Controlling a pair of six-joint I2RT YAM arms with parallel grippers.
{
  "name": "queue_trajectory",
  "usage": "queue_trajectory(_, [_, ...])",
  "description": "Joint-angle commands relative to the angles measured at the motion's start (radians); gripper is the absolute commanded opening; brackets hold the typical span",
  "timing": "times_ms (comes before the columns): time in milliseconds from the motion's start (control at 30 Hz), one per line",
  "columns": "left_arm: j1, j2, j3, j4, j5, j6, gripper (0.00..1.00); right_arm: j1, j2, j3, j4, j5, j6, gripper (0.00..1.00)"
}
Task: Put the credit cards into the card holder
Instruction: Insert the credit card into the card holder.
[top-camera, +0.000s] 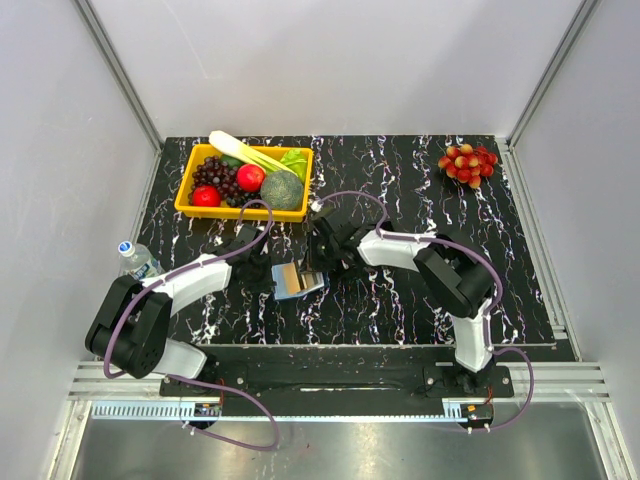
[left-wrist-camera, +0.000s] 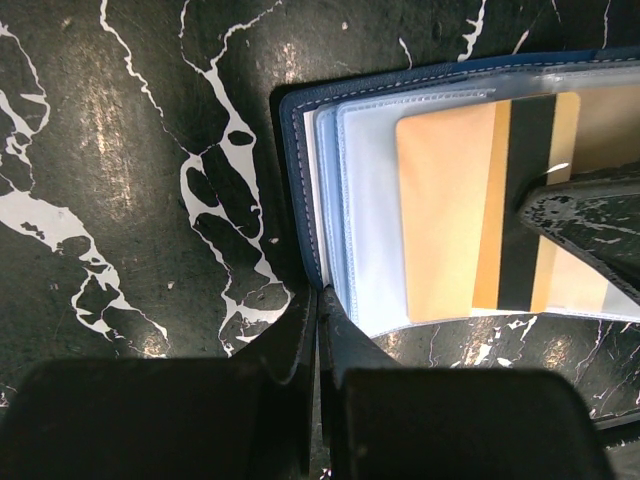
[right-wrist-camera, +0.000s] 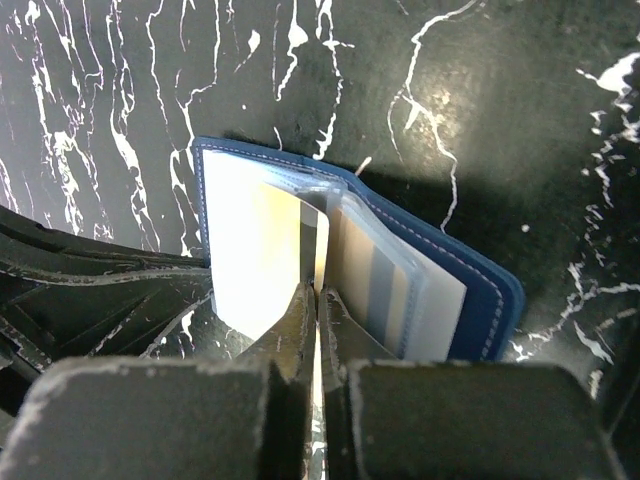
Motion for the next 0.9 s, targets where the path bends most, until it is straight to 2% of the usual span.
queue_trajectory(0, [0.001, -0.017, 0.013, 0.049, 0.022, -0.006, 0.0, 0.039, 0.064, 0.058, -0.091, -0.071, -0.046, 0.0])
queue_trajectory(133, [0.001, -0.022, 0.008, 0.05, 0.022, -0.009, 0.0, 0.047, 0.079, 0.083, -0.107, -0.091, -0.057, 0.0])
queue_trajectory(300, [0.003, -0.022, 0.01, 0.053, 0.025, -0.01, 0.0, 0.051, 0.108, 0.117, -0.127, -0.155, -0.066, 0.06])
queue_trajectory(433, [0.001, -0.025, 0.008, 0.052, 0.024, -0.01, 0.0, 0.051, 0.102, 0.123, -0.131, -0.175, -0.063, 0.18])
queue_trajectory(633, [0.001, -0.03, 0.005, 0.038, 0.006, -0.009, 0.0, 0.039, 0.047, 0.104, -0.162, -0.089, -0.051, 0.33])
queue_trajectory(867, [0.001, -0.028, 0.003, 0.036, 0.001, -0.012, 0.0, 0.01, -0.031, 0.066, -0.144, -0.037, -0.045, 0.38])
